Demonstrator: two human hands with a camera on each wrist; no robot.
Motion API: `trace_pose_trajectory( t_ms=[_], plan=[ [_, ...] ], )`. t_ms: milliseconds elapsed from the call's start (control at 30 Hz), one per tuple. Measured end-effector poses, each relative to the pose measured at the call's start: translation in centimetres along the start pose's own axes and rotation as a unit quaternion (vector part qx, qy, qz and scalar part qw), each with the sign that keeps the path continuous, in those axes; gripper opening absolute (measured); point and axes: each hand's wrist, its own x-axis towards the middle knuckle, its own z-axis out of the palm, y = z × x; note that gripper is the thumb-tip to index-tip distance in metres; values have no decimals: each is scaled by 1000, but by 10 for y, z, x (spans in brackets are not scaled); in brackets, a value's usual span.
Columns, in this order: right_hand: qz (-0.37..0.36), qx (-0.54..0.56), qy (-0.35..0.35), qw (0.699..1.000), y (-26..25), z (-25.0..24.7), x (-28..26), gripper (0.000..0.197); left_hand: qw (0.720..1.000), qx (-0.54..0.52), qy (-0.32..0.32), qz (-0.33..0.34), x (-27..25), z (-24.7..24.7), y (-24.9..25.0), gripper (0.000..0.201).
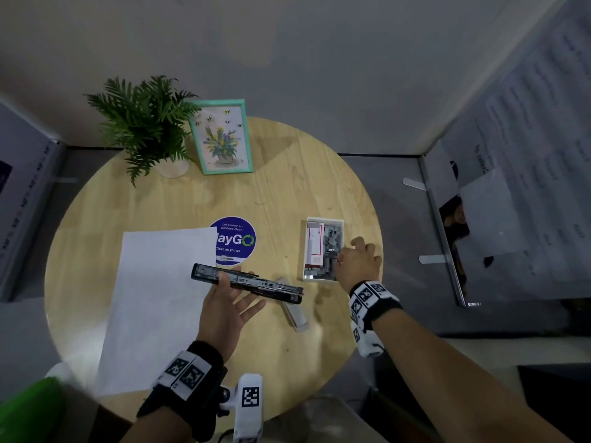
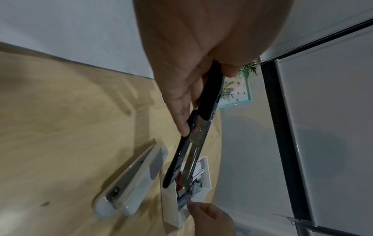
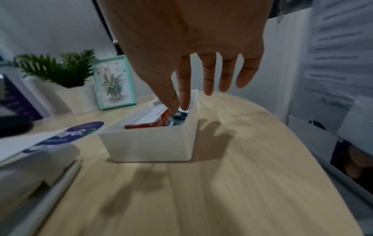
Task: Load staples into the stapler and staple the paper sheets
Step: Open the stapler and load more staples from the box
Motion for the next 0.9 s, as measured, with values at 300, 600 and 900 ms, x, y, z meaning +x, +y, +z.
trace_pose_trajectory(
  t_ms=[300, 600, 900],
  plan=[
    [32, -34, -37, 998, -11, 10, 14, 35, 1000, 12, -3, -4, -2, 2, -3, 31],
    [45, 213, 50, 975, -2, 1, 12, 13, 1000, 10, -6, 0, -2, 7, 0, 39],
    [-22, 614, 16, 789, -33, -53, -47, 14, 998, -56, -21, -34, -4, 9, 7, 50]
  ],
)
